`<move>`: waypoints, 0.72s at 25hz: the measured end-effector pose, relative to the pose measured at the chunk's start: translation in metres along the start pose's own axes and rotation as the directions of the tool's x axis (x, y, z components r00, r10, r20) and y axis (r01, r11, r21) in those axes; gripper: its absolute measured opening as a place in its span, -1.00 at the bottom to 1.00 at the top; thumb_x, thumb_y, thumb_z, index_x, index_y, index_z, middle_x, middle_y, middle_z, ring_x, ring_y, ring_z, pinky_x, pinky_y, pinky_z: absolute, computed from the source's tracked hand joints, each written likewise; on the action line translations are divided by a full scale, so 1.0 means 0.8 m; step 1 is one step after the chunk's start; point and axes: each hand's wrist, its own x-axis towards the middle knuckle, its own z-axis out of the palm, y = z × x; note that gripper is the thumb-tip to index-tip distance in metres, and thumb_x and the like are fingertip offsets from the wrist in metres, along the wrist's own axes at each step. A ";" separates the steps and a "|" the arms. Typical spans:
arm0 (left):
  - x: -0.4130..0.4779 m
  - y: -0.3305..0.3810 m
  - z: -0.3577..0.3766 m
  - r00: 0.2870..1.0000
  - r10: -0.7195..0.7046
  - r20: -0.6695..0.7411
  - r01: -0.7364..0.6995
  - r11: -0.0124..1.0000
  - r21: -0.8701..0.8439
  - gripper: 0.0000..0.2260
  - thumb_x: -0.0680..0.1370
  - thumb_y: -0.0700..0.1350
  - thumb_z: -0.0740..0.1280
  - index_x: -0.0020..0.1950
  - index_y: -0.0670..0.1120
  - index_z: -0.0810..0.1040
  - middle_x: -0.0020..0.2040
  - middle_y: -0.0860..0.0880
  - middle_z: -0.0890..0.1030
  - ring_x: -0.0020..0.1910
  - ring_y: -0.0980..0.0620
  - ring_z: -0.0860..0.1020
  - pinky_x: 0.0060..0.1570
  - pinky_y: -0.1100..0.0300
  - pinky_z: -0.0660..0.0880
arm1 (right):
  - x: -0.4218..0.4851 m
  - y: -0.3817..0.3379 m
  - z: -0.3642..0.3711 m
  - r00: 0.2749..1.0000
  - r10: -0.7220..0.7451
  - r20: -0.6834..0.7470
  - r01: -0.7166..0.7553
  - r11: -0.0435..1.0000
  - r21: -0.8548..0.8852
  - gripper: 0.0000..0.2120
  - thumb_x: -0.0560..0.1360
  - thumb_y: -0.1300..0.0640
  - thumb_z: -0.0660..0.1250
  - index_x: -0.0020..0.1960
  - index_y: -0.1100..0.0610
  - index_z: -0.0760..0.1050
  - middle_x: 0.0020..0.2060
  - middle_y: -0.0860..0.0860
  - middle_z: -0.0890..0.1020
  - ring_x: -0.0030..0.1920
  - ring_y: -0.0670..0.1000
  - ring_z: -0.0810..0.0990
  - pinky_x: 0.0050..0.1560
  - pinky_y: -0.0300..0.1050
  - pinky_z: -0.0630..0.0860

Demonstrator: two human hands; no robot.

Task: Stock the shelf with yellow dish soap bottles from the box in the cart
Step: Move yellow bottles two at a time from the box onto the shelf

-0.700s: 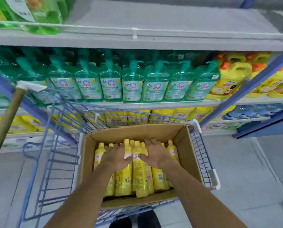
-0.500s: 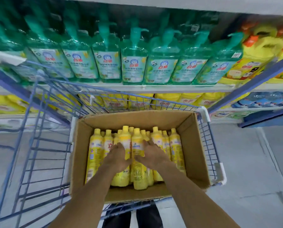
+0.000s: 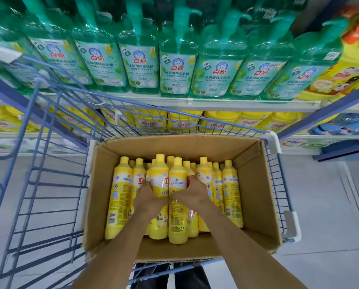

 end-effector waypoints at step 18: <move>-0.228 0.407 -0.324 0.651 0.718 -0.247 -0.750 0.560 -0.350 -0.60 0.32 -0.31 0.50 0.11 -0.06 0.57 -0.09 -0.06 0.72 -0.13 0.00 0.71 -0.21 0.03 0.67 | -0.241 -0.360 -0.338 0.620 -0.587 -0.520 0.785 0.469 0.406 -0.56 0.38 0.18 0.60 0.19 0.13 0.51 -0.03 0.02 0.74 -0.06 -0.04 0.74 -0.12 -0.15 0.66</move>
